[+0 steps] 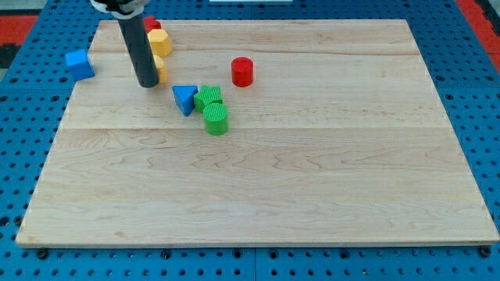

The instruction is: Move the red circle to the top right of yellow heart

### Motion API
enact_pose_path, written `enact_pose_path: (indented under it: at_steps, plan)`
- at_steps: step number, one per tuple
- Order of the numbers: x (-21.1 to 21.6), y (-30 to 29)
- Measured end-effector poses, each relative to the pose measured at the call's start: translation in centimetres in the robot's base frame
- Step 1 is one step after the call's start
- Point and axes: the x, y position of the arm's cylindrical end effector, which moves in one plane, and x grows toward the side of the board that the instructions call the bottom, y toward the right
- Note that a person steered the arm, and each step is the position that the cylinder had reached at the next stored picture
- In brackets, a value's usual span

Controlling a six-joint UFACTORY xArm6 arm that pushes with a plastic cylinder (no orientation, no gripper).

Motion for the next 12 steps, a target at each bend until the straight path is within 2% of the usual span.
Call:
enact_pose_path:
  at_steps: [1,3,4,5,6,7,8,9,12]
  plan:
    - [-2.1,1.3]
    - [-7.1,9.2]
    - [-7.3,19.3]
    - [-1.1,27.5]
    - [1.6,24.9]
    - [0.7,16.8]
    - [-1.9,11.3]
    - [-5.4,10.3]
    - [-7.8,14.3]
